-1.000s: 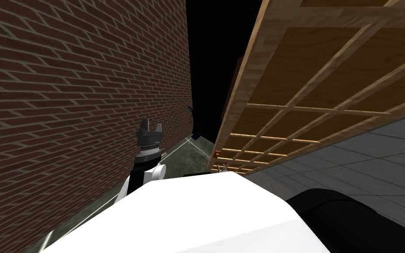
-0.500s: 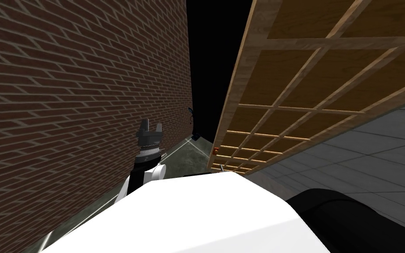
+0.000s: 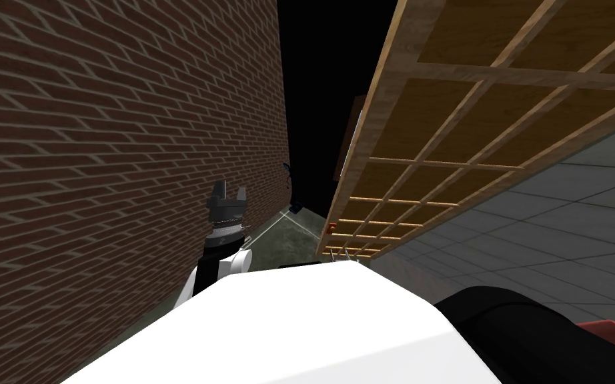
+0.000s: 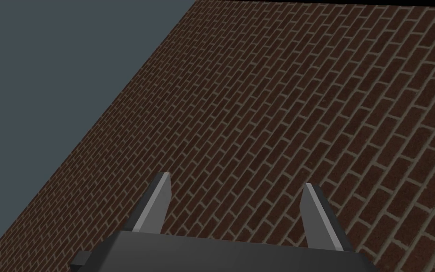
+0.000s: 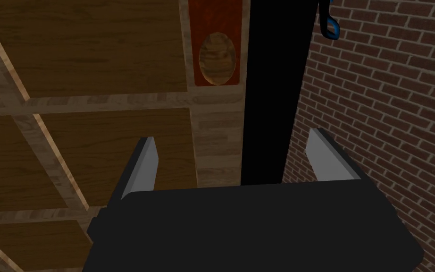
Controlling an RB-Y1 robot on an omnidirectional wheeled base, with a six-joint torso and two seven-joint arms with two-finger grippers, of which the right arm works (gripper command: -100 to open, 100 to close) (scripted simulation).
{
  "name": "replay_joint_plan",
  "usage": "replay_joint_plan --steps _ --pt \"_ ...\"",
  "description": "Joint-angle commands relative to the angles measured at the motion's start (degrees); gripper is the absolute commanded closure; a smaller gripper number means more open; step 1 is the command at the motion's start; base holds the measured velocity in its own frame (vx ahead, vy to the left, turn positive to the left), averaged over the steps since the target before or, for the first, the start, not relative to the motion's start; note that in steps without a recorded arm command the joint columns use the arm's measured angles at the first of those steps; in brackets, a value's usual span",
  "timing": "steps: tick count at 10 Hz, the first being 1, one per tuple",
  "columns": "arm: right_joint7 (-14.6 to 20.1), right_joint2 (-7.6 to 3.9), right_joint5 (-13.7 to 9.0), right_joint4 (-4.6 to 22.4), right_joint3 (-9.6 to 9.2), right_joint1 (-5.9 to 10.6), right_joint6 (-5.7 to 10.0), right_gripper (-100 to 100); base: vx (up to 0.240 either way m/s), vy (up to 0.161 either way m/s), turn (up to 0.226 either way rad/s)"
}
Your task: Push the door open
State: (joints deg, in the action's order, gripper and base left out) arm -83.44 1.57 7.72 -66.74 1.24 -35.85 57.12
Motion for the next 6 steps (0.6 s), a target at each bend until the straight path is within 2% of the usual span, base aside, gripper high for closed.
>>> replay_joint_plan --steps 1,2,3,5,6 --pt "0.0 0.0 0.0 0.0 0.0 0.0 0.0 -100 0.004 0.043 -0.01" --pt "-0.02 -1.7 -0.08 -0.02 0.24 0.4 -0.4 -100 0.087 0.005 0.012" --pt "-0.03 -2.4 -0.11 -0.03 0.4 0.67 -0.66 -100 0.176 -0.029 0.018" --pt "-0.06 -3.03 -0.19 -0.04 0.76 1.29 -1.26 -100 0.19 -0.026 0.02" --pt "-0.07 -2.85 -0.22 -0.04 0.95 1.6 -1.57 -100 0.18 -0.023 0.011"
